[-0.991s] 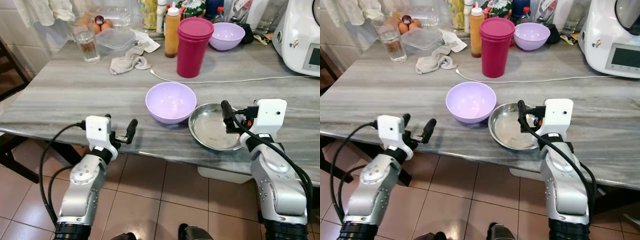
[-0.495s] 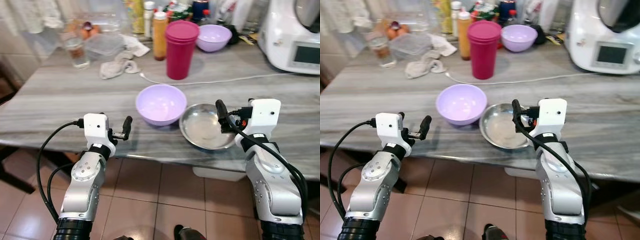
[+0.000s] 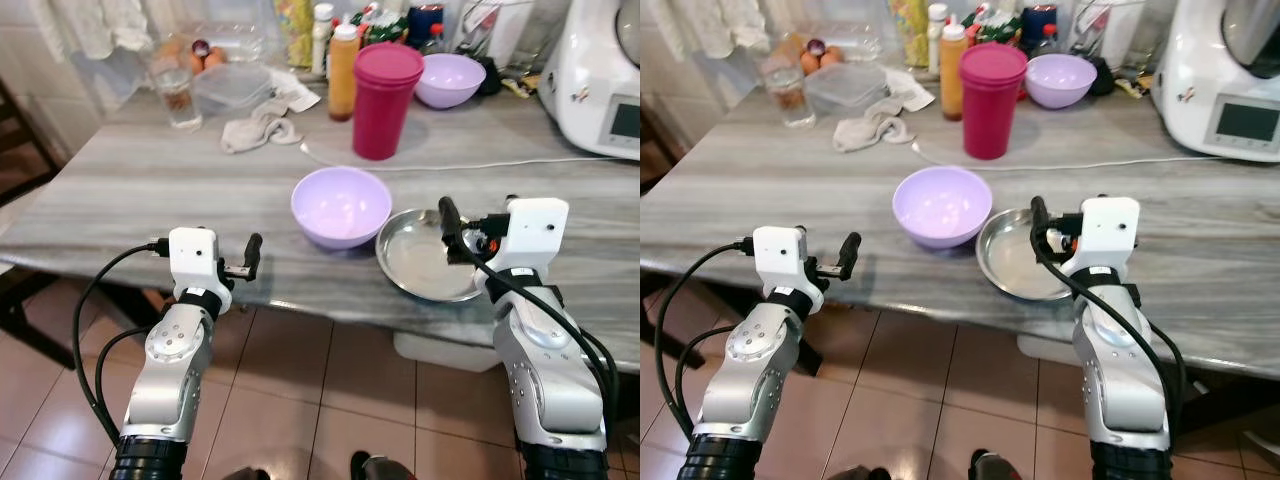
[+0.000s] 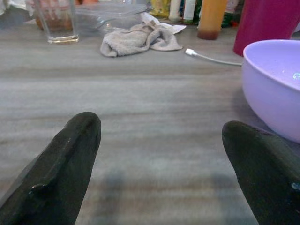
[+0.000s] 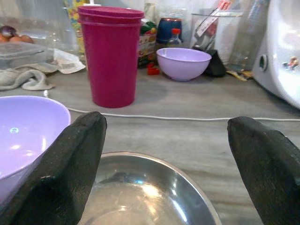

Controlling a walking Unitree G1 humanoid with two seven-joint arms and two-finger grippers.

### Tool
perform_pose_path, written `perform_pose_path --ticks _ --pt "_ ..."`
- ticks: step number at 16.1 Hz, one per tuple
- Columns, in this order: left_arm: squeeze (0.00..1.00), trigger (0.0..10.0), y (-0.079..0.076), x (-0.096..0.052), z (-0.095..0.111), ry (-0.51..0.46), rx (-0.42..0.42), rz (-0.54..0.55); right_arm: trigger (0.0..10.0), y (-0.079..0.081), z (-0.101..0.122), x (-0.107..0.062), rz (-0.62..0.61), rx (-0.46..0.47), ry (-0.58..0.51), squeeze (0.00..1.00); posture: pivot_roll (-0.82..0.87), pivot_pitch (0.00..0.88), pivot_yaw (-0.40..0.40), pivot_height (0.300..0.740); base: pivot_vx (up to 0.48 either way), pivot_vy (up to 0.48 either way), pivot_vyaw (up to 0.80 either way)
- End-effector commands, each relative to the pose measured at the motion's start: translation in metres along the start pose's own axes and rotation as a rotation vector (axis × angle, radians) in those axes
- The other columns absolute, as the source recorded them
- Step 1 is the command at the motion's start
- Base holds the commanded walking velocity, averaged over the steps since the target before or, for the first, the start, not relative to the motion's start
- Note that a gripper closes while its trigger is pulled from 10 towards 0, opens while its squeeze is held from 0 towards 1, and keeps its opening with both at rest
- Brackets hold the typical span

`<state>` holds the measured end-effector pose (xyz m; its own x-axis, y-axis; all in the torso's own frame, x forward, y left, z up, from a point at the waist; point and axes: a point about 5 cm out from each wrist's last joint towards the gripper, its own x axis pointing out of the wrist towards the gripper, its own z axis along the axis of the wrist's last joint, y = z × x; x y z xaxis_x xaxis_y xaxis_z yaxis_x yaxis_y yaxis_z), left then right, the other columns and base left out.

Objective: Setting the table

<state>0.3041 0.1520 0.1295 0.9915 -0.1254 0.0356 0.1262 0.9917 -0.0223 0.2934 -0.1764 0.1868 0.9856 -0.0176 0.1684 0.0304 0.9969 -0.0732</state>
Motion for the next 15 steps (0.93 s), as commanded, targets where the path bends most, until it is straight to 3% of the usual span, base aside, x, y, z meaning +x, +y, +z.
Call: perform_pose_path --ticks 1,2,4,8,11,15 --pt "0.00 10.0 0.002 -0.001 0.000 0.012 0.009 0.017 10.0 -0.004 0.000 0.000 -0.027 0.017 -0.012 0.00 -0.22 0.117 0.039 0.740 -0.322 0.000 0.00" --pt "0.00 10.0 0.002 -0.001 0.000 0.011 0.016 0.022 10.0 -0.007 -0.001 -0.001 -0.026 0.050 -0.009 0.00 -0.23 0.121 0.038 0.740 -0.334 0.000 0.00" --pt "0.00 10.0 0.004 -0.004 -0.002 0.020 0.019 0.038 10.0 -0.013 -0.001 -0.006 -0.057 0.011 -0.025 0.00 -0.23 0.123 0.041 0.740 -0.364 0.000 0.00" --pt "0.00 10.0 0.009 -0.014 -0.008 0.047 0.033 0.044 10.0 -0.014 -0.007 -0.018 -0.014 0.043 0.007 0.00 -0.23 0.131 0.045 0.740 -0.366 0.000 0.00" --pt "0.00 10.0 0.006 -0.013 -0.007 0.046 0.035 0.030 10.0 -0.008 -0.004 -0.019 0.007 0.060 -0.016 0.00 -0.23 0.130 0.043 0.740 -0.369 0.000 0.00" --pt "0.00 10.0 0.005 -0.018 -0.013 0.069 0.045 0.019 10.0 -0.014 -0.008 -0.023 -0.011 0.067 0.017 0.00 -0.24 0.129 0.048 0.740 -0.368 0.000 0.00"
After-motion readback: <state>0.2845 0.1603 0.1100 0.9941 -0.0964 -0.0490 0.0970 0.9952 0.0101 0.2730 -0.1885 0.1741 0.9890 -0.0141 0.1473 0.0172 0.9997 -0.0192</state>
